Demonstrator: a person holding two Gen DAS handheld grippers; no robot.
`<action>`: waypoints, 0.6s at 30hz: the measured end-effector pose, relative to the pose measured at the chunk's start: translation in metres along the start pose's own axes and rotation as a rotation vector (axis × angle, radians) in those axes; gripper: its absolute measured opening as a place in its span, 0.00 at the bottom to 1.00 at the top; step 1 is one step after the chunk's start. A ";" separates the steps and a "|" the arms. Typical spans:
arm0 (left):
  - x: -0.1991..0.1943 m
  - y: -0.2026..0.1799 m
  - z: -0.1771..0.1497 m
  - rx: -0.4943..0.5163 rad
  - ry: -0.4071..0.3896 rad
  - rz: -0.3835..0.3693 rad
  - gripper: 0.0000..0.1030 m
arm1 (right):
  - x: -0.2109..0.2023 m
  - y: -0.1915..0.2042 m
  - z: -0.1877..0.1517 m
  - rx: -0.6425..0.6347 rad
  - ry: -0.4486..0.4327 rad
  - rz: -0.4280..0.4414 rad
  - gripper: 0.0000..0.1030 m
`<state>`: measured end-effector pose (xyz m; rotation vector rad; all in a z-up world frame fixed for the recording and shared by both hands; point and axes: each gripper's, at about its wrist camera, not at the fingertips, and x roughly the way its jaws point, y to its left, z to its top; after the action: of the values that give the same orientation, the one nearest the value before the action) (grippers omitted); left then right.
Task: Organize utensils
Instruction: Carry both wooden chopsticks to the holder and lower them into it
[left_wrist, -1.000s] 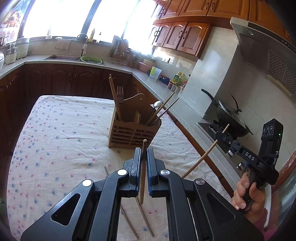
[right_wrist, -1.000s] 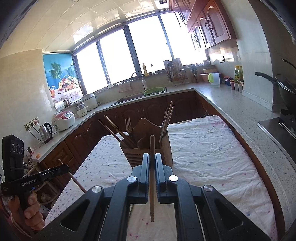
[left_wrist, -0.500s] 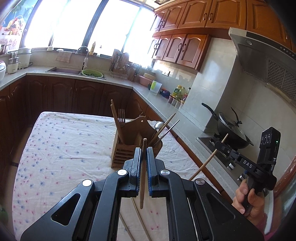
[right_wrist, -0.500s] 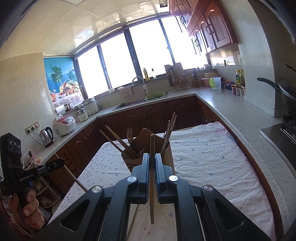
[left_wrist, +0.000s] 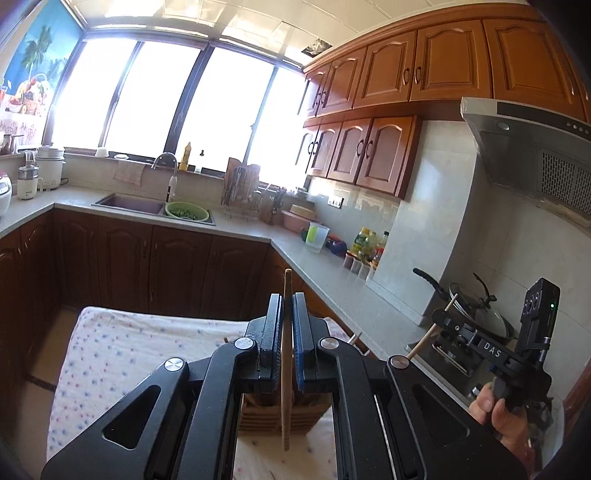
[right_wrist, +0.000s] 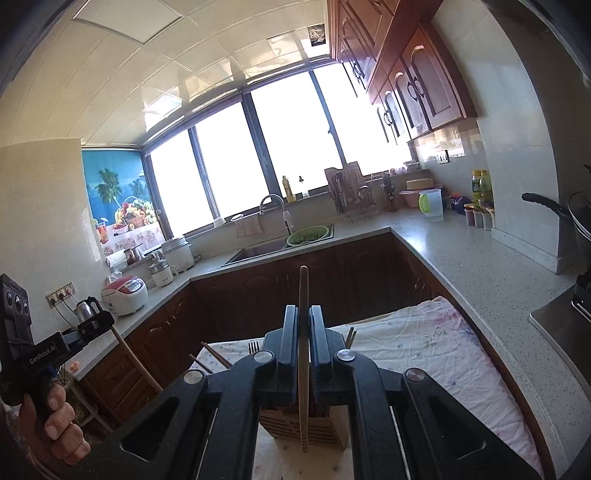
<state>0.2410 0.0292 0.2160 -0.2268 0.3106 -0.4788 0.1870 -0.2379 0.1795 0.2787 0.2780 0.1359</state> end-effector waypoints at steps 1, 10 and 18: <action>0.006 0.000 0.006 0.001 -0.009 0.005 0.05 | 0.005 0.000 0.004 0.004 -0.008 -0.001 0.05; 0.066 0.006 0.013 -0.018 -0.017 0.036 0.05 | 0.049 0.000 0.006 -0.009 -0.011 -0.039 0.05; 0.078 0.007 -0.033 0.011 -0.011 0.094 0.05 | 0.067 -0.001 -0.027 -0.018 0.020 -0.049 0.05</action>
<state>0.2986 -0.0067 0.1646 -0.2027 0.3065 -0.3860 0.2429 -0.2209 0.1378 0.2528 0.3028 0.0924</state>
